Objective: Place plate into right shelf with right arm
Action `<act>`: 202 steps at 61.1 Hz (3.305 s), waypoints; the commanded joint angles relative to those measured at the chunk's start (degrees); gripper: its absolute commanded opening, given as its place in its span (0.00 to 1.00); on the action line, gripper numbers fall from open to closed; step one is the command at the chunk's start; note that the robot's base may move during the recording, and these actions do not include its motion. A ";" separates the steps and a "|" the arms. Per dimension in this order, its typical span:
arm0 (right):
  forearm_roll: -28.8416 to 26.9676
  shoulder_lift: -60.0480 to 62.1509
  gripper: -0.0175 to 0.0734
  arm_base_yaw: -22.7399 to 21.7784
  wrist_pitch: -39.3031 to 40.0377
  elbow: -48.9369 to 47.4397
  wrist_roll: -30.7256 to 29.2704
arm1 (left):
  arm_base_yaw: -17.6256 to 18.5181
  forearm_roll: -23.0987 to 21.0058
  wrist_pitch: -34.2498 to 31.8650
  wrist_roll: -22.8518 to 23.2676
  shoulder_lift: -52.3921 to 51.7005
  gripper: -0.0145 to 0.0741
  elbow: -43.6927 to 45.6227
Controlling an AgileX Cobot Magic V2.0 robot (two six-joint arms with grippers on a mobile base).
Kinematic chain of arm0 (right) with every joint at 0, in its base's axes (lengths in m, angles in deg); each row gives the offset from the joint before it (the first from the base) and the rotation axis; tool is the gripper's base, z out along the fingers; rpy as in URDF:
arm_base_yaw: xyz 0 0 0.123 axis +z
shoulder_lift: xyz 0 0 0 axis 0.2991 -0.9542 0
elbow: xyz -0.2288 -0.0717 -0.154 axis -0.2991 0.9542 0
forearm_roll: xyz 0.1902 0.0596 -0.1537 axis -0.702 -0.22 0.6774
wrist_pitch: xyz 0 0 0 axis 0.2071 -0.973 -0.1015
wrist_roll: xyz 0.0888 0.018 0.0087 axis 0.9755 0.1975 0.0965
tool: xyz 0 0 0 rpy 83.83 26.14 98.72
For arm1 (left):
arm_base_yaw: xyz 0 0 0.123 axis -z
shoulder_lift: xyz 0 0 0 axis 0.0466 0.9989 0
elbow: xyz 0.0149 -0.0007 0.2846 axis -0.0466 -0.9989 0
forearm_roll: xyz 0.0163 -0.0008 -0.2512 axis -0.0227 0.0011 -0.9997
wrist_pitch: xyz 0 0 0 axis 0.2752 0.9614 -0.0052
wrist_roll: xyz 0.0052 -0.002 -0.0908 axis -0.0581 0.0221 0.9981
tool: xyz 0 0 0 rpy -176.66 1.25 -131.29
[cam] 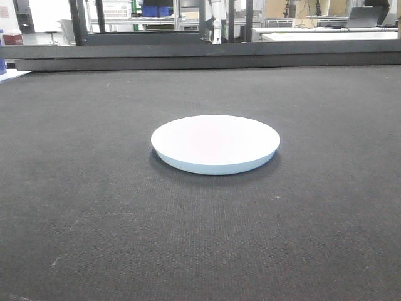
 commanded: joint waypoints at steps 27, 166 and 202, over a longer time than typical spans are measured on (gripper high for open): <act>0.04 0.79 0.22 -0.19 5.29 -0.34 -0.03 | -0.02 -0.45 -4.94 0.16 -0.63 0.11 -0.45; 5.49 -105.48 0.63 22.52 -16.87 -77.43 2.15 | -0.02 -0.45 -4.94 0.16 -0.63 0.11 -0.45; 5.86 -108.74 0.40 21.91 -15.28 -77.43 2.15 | -0.02 -0.45 -4.94 0.16 -0.63 0.11 -0.45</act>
